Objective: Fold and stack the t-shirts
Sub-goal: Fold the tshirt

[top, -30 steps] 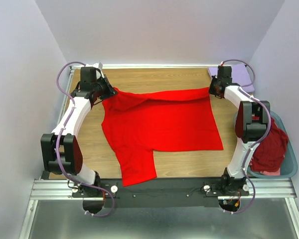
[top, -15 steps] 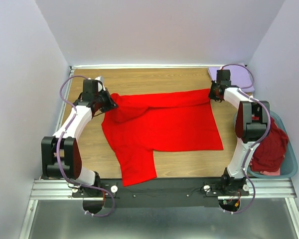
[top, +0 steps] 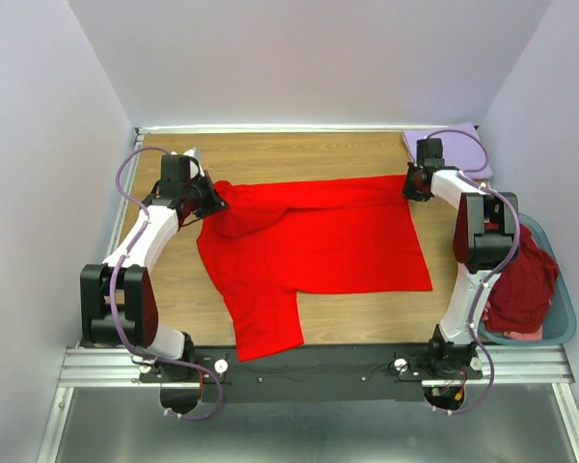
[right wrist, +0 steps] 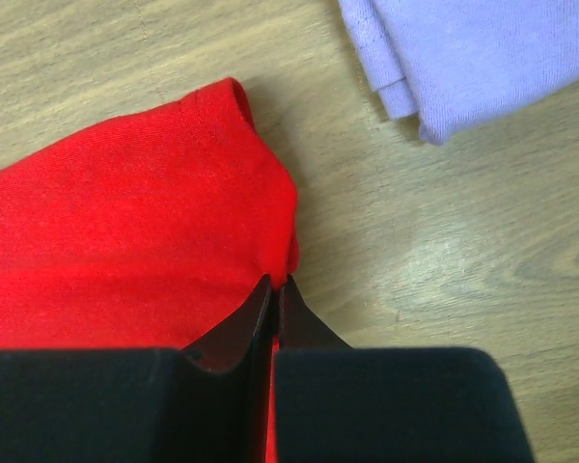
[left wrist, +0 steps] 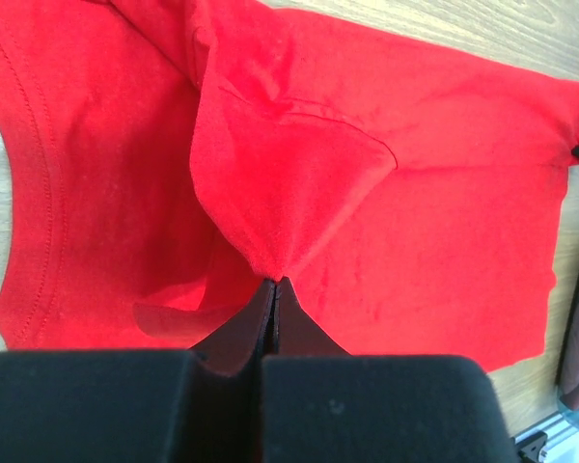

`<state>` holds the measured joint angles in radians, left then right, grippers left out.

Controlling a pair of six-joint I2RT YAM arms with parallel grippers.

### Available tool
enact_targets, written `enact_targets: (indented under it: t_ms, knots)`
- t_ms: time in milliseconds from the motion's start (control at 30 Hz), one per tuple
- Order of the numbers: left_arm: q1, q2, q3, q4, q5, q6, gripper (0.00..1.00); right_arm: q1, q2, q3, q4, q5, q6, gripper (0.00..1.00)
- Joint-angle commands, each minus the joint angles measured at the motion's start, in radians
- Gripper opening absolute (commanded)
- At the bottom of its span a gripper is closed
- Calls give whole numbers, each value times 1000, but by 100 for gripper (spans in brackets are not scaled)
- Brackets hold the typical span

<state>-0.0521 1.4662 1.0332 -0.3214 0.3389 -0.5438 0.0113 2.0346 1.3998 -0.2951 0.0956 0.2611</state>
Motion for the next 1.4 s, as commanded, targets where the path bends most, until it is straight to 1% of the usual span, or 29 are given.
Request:
enact_targets:
  t_ms: [0,333,500,567,700,867,900,967,1000,1033,1100,1200,1267,1367]
  knots:
    - [5,3,7,18,-32,15,0,-7,-22,19,-48,12,6,10]
    - [5,23,37,15,-64,24,0,-7,-25,25,-65,-2,13,10]
    - [6,60,119,-4,-83,39,0,-8,-33,64,-72,6,13,10]
    - [6,80,148,-5,-92,42,0,-7,-24,103,-73,7,18,10]
    - [8,155,261,-1,-123,42,0,-7,19,197,-73,1,27,10]
    - [14,292,405,-1,-118,30,0,-7,104,332,-72,-2,29,10]
    - [15,333,460,-5,-117,30,0,-8,114,352,-72,-2,27,10]
    - [15,371,516,-18,-109,30,0,-8,134,379,-72,-4,27,10]
    - [15,388,569,-25,-107,30,0,-7,154,404,-73,-8,27,10]
    - [17,420,593,-44,-103,34,0,-8,157,407,-72,-25,27,10]
    - [17,437,634,-57,-101,38,0,-8,153,404,-73,-36,32,10]
    - [17,425,614,-65,-97,42,0,-8,133,364,-73,-54,33,10]
    - [18,390,588,-64,-89,47,0,-7,105,320,-73,-62,32,10]
    - [18,330,516,-65,-86,56,0,-7,66,254,-73,-65,33,10]
